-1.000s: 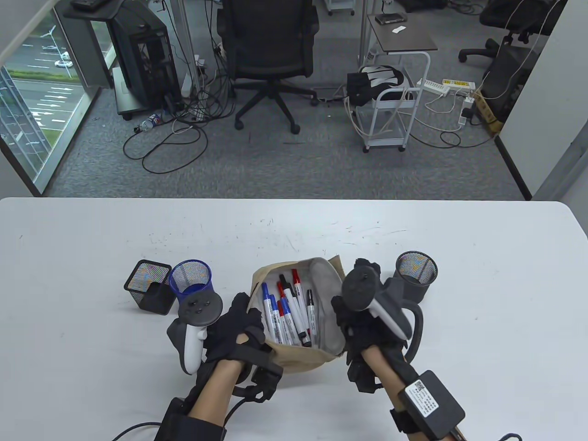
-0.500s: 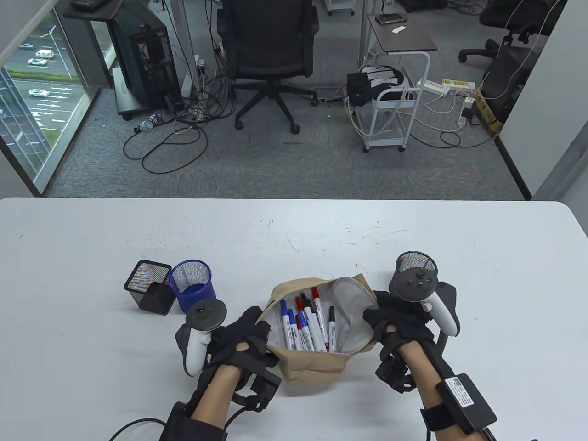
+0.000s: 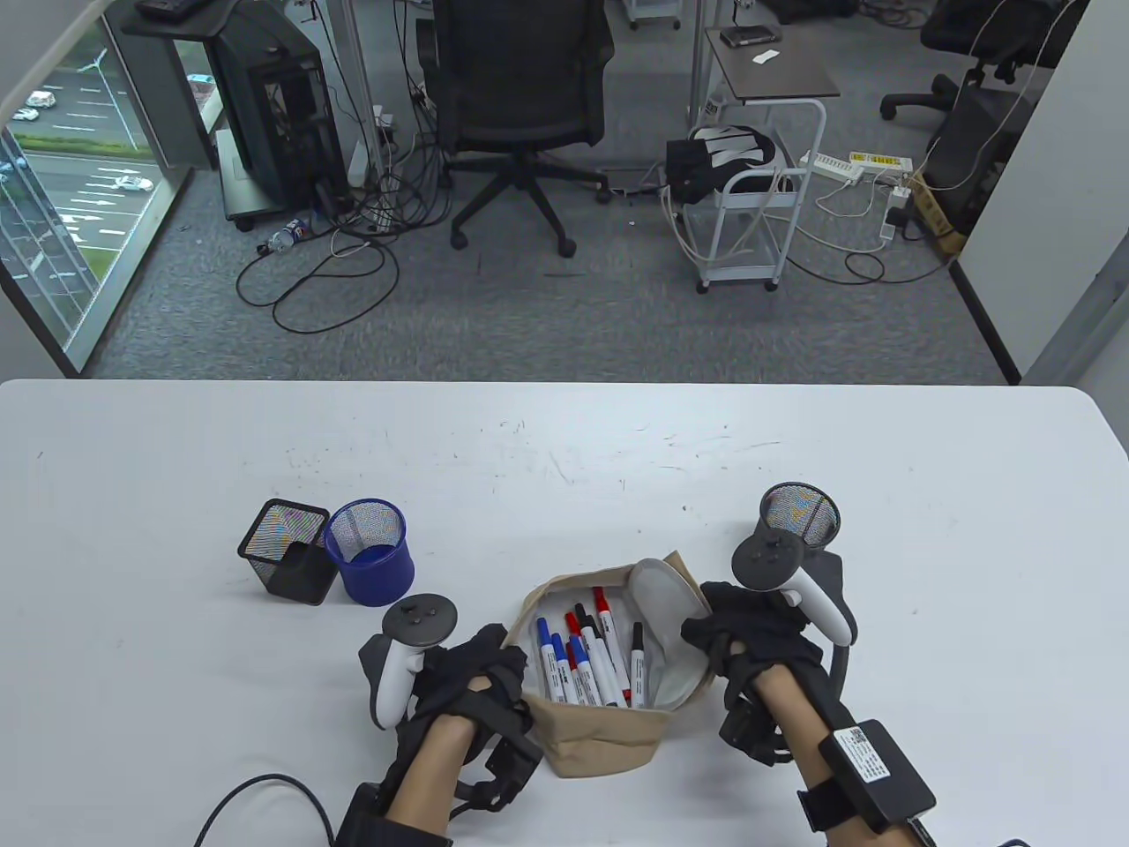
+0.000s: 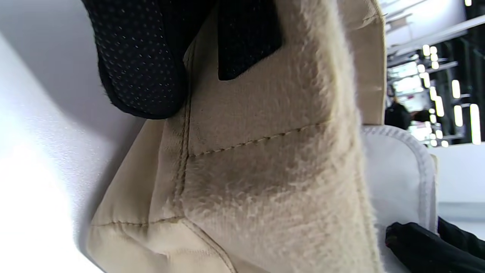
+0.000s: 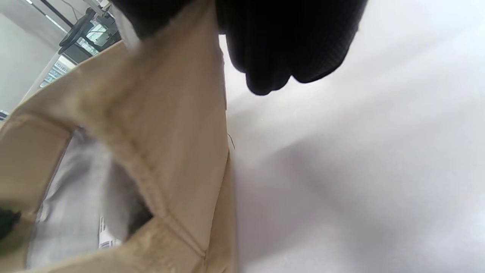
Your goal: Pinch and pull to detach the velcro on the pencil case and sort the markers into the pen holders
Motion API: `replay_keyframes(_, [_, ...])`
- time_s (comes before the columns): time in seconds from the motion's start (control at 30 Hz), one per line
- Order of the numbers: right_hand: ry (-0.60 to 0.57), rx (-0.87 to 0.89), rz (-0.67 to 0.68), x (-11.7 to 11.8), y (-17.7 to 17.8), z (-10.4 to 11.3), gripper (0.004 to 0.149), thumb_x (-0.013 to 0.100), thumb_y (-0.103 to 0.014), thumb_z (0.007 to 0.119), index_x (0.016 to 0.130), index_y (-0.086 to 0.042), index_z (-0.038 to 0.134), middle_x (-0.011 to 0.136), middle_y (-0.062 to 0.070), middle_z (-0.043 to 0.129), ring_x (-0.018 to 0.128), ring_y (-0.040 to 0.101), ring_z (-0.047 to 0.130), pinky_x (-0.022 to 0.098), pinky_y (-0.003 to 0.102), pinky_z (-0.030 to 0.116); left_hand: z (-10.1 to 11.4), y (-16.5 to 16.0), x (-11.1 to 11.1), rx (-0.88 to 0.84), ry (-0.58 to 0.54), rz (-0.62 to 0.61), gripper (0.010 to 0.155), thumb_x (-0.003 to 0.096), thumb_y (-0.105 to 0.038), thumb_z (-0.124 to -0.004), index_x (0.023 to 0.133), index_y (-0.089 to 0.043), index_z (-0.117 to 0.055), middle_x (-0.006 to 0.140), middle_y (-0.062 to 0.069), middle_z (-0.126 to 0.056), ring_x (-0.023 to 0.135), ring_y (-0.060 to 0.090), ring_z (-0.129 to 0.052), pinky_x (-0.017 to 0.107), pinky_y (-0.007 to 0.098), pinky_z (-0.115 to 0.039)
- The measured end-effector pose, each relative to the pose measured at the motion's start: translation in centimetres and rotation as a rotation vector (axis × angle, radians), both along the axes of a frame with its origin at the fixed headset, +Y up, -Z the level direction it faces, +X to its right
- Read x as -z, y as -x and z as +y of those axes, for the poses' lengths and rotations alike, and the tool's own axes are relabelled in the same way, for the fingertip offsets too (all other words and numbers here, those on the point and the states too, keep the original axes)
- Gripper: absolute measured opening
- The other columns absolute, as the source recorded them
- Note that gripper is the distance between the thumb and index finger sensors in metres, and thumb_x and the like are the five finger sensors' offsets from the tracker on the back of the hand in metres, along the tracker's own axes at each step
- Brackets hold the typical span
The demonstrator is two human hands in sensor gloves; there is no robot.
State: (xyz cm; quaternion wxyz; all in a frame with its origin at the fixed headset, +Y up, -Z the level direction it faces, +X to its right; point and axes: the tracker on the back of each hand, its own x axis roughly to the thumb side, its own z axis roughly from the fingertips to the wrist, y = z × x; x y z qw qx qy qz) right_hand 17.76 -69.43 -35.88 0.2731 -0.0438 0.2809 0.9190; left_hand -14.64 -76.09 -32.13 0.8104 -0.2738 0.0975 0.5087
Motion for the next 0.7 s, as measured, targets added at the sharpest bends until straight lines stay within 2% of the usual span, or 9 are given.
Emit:
replay_keyframes(0.2, [-0.096,-0.037,0.007,-1.6,0.1,2.7,0.07,0.047,-0.028,0.09,0.106,-0.006,0.059,0.105,0.026,0.071,0.083,0.045,0.087,0.053,0.058,0.076,-0.1,-0.1,-0.6,-0.094,-0.053,-0.002,0.074,0.0579,-0.037,-0.069,0.115,-0.001,-0.04,0.111,0.033,-0.062,0.088,0.05,-0.086,0.04,0.041,-0.098])
replay_keyframes(0.33, [-0.187,0.006,0.004,-2.9,0.7,5.8,0.07,0.048,-0.03,0.089,0.106,-0.007,0.059,0.108,0.025,0.068,0.091,0.051,0.076,0.057,0.062,0.07,-0.4,-0.3,-0.9,-0.138,-0.073,0.007,0.076,0.0581,-0.04,-0.07,0.115,-0.001,-0.04,0.112,0.033,-0.061,0.088,0.05,-0.086,0.04,0.04,-0.098])
replay_keyframes(0.4, [-0.249,0.05,0.018,-3.6,1.8,7.7,0.07,0.048,-0.031,0.089,0.107,-0.008,0.059,0.108,0.025,0.068,0.091,0.051,0.076,0.058,0.062,0.07,-0.6,-0.4,-0.8,-0.122,-0.07,-0.011,0.076,0.0583,-0.041,-0.07,0.116,-0.001,-0.04,0.112,0.033,-0.061,0.088,0.049,-0.086,0.04,0.039,-0.099])
replay_keyframes(0.47, [-0.292,0.04,0.045,-3.9,3.3,8.7,0.069,0.048,-0.031,0.089,0.106,-0.008,0.06,0.106,0.025,0.07,0.089,0.05,0.079,0.057,0.061,0.072,-0.7,-0.5,-0.8,-0.137,-0.068,-0.01,0.076,0.0585,-0.042,-0.069,0.116,-0.002,-0.039,0.113,0.032,-0.061,0.089,0.049,-0.086,0.04,0.039,-0.099])
replay_keyframes(0.6, [-0.293,-0.02,0.126,-3.4,7.5,8.6,0.068,0.048,-0.033,0.089,0.105,-0.009,0.063,0.102,0.022,0.077,0.082,0.046,0.087,0.052,0.056,0.077,-0.9,-0.4,-0.8,-0.154,-0.066,-0.007,0.077,0.0587,-0.044,-0.069,0.116,-0.002,-0.039,0.113,0.032,-0.061,0.09,0.049,-0.085,0.041,0.039,-0.098])
replay_keyframes(0.7, [-0.184,-0.108,0.172,-1.7,10.8,6.5,0.067,0.047,-0.035,0.089,0.104,-0.008,0.065,0.099,0.022,0.081,0.075,0.042,0.092,0.049,0.053,0.08,-1.1,-0.3,-0.9,-0.157,-0.071,0.0,0.077,0.0585,-0.045,-0.069,0.116,-0.003,-0.04,0.113,0.031,-0.061,0.09,0.048,-0.085,0.041,0.039,-0.098])
